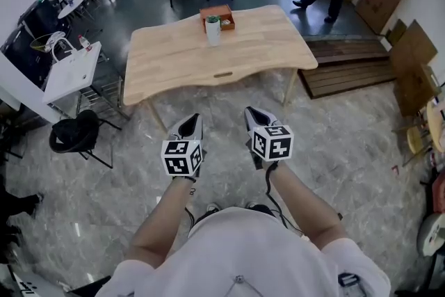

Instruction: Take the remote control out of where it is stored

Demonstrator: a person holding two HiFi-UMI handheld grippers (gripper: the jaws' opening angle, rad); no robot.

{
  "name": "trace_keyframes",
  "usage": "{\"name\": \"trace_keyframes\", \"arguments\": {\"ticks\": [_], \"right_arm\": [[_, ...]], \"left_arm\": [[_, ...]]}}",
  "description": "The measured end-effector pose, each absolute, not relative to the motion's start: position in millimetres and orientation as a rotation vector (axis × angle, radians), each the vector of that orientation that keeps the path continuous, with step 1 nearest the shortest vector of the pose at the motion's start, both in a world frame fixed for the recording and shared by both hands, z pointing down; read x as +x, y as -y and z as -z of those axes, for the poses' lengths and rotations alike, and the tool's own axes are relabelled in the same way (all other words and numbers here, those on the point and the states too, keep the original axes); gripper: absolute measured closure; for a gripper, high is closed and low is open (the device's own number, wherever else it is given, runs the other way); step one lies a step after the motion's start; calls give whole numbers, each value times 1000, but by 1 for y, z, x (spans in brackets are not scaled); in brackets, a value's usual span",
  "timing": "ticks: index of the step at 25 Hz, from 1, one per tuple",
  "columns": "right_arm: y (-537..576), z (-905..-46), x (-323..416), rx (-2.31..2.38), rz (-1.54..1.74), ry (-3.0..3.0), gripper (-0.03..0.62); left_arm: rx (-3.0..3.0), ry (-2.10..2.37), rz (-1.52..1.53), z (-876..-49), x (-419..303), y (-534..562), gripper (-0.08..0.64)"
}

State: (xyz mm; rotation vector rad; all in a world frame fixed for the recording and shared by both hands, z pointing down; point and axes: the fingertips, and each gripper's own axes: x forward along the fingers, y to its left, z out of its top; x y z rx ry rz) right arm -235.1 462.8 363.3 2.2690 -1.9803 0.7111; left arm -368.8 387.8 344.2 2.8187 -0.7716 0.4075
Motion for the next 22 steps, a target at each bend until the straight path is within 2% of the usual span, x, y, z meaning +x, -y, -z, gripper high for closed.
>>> {"name": "trace_keyframes", "arguments": {"ticks": [10, 22], "right_arm": [[-475, -365, -226, 2266, -715, 1976, 565], [-498, -383, -181, 2237, -761, 1988, 565]], "left_arm": [[2803, 767, -409, -347, -360, -398, 560], [2753, 806, -428, -366, -342, -421, 560]]}}
